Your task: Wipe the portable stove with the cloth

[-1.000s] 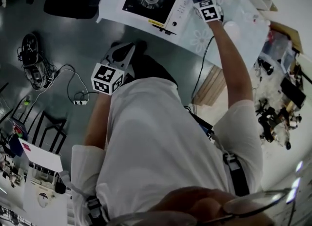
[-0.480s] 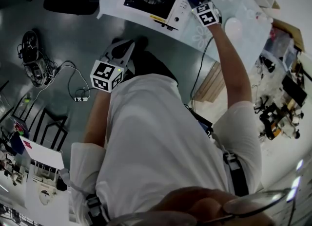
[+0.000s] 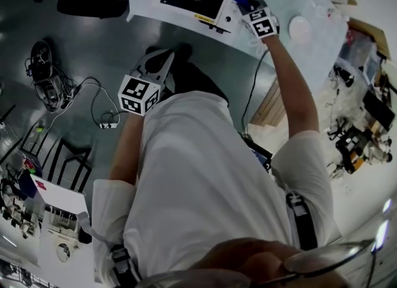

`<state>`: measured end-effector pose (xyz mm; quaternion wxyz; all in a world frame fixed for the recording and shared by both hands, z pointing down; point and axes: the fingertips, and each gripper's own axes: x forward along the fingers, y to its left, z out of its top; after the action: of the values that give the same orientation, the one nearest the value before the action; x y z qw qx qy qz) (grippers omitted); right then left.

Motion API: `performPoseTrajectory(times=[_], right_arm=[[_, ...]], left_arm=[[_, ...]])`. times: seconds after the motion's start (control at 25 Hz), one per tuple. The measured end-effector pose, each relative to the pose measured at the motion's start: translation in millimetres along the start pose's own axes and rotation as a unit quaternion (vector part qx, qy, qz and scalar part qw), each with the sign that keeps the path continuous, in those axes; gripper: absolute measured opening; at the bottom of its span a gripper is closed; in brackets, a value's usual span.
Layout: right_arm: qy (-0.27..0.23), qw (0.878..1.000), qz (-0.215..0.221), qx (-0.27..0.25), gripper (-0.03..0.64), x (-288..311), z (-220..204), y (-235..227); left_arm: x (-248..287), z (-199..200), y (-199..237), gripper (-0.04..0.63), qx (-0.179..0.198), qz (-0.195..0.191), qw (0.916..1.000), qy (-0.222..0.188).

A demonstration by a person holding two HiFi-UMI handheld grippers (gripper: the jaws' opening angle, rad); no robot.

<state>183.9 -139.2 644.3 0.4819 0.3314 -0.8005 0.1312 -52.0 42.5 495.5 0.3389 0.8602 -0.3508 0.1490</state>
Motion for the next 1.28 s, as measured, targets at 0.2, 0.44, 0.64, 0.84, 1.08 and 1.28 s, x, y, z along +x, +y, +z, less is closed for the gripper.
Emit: performPoseTrajectory(times=[0.2, 0.44, 0.64, 0.84, 1.08, 1.28], right_arm=[[-0.009, 0.999, 0.003, 0.038, 0.112, -4.3, -7.3, 17.0], [-0.016, 0.997, 0.004, 0.075, 0.112, -13.2, -16.6, 35.0], [-0.023, 0.994, 0.000, 0.108, 0.112, -20.0, -25.8, 52.4], [-0.025, 0.990, -0.003, 0.137, 0.112, -27.1, -33.0, 73.3], [-0.020, 0.988, -0.005, 0.153, 0.112, -35.5, -40.3, 99.4], [-0.013, 0.987, -0.004, 0.158, 0.112, -40.2, -44.6, 115.9]], left_arm=[[-6.4, 0.0, 0.7, 0.032, 0.006, -0.004, 1.0000, 0.001], [-13.0, -0.4, -1.3, 0.032, 0.010, -0.010, 0.9999, -0.001], [-20.2, -2.0, -3.8, 0.034, 0.014, -0.017, 0.9998, 0.000], [-29.2, -2.4, -4.0, 0.034, 0.021, -0.023, 0.9995, 0.000], [-43.7, -1.2, -1.5, 0.032, 0.027, -0.028, 0.9992, -0.003], [-51.3, -0.2, 1.2, 0.033, 0.034, -0.034, 0.9988, -0.004]])
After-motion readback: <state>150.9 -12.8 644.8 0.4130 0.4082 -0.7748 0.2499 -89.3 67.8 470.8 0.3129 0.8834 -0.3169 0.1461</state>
